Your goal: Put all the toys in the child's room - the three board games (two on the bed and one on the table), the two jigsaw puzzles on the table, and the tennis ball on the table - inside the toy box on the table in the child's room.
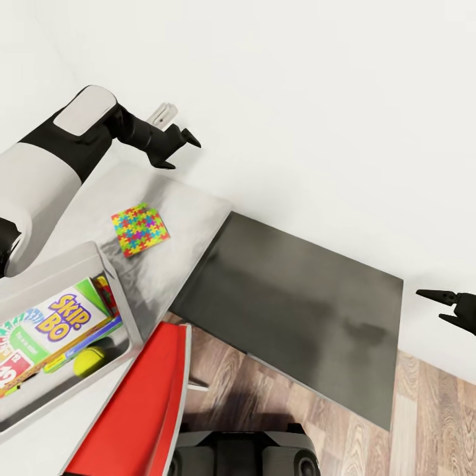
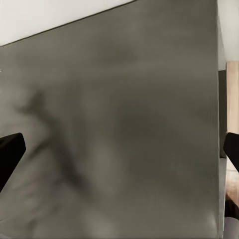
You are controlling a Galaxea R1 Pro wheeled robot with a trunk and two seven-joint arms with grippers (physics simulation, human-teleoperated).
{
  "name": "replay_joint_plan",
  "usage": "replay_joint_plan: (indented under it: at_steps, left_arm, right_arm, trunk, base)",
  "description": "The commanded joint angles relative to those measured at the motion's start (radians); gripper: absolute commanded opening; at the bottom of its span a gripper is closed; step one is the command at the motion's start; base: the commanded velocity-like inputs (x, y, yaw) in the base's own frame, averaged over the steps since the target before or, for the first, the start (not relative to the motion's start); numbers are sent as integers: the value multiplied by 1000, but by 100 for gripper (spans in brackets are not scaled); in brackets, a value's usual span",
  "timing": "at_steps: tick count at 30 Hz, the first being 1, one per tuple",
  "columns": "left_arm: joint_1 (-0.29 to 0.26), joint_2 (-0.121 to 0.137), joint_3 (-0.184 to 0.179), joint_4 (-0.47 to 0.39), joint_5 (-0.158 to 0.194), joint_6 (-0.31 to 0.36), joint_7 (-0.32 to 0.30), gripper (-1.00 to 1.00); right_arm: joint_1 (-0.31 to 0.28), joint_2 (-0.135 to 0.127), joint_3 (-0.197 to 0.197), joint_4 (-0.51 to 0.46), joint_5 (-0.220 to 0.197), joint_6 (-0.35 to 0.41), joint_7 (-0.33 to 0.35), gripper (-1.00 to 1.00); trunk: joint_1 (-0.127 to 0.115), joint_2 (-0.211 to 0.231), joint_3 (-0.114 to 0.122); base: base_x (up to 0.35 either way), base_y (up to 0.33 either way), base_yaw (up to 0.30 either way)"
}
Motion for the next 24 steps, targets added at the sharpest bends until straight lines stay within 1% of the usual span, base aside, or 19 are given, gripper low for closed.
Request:
replay_joint_plan:
  at_steps: [1, 12, 17, 24]
  left_arm:
    - [-1, 1, -6, -1, 11, -1, 8, 100]
    - [0, 10, -5, -1, 12, 0, 7, 100]
    - [0, 13, -5, -1, 12, 0, 7, 100]
    - [1, 22, -6, 1, 11, 0, 7, 100]
  right_arm:
    - [-1, 0, 0, -1, -10, 3, -10, 100]
    - [-1, 1, -1, 0, -10, 3, -10, 100]
    - [-1, 1, -1, 0, -10, 3, -10, 100]
    - [-1, 1, -1, -1, -10, 3, -9, 100]
  trunk:
    - [1, -2, -1]
    - [1, -2, -1]
    - [1, -2, -1]
    - [1, -2, -1]
  base:
    - [0, -8, 87]
    - [0, -3, 179]
    - [0, -1, 97]
    - [0, 0, 37]
